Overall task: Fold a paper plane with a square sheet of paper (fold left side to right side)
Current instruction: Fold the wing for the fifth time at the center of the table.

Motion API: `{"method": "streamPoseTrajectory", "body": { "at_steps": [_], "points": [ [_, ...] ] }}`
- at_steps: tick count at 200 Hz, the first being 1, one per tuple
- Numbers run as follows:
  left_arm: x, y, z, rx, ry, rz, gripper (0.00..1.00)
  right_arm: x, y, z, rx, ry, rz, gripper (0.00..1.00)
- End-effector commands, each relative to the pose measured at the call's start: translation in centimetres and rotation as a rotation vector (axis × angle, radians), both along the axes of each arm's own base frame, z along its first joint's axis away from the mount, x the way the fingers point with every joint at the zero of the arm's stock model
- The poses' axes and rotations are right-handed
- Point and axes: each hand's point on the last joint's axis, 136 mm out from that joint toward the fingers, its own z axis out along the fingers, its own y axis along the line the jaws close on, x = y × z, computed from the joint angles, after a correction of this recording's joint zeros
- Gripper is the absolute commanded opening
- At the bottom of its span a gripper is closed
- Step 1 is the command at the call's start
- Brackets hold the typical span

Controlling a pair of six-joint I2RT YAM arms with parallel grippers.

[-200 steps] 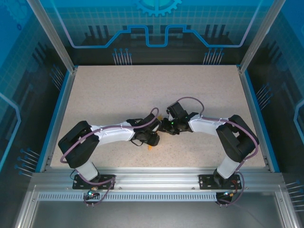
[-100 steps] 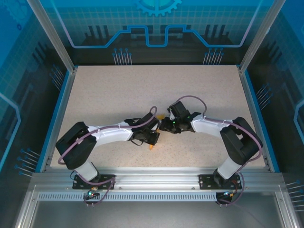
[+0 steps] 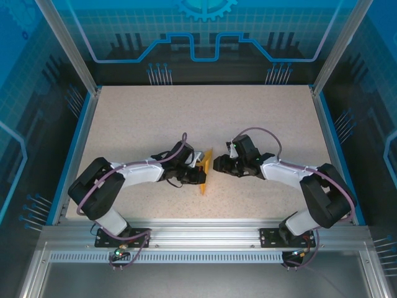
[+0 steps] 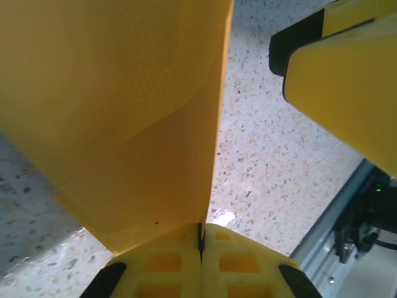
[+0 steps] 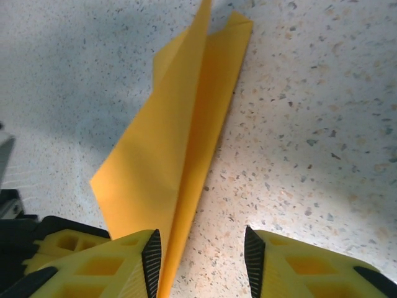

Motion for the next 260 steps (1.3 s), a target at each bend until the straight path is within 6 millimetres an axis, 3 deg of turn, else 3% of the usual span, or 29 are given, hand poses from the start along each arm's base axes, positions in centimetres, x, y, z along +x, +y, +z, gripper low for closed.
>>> {"method": "streamPoseTrajectory", "body": {
  "at_steps": [1, 88, 260],
  "points": [
    [-0.3, -0.9, 0.3, -0.112, 0.075, 0.006, 0.04, 0.5, 1.1, 0.7, 0.067, -0.050, 0.032, 0.44],
    [-0.1, -0.2, -0.5, -0.225, 0.168, 0.079, 0.02, 1.0, 2.8, -0.3, 0.120, -0.052, 0.043, 0.44],
    [0.4, 0.7, -1.7, -0.288, 0.239, 0.152, 0.00, 1.8, 3.8, -2.7, 0.090, 0.014, 0.009, 0.45]
  ]
}}
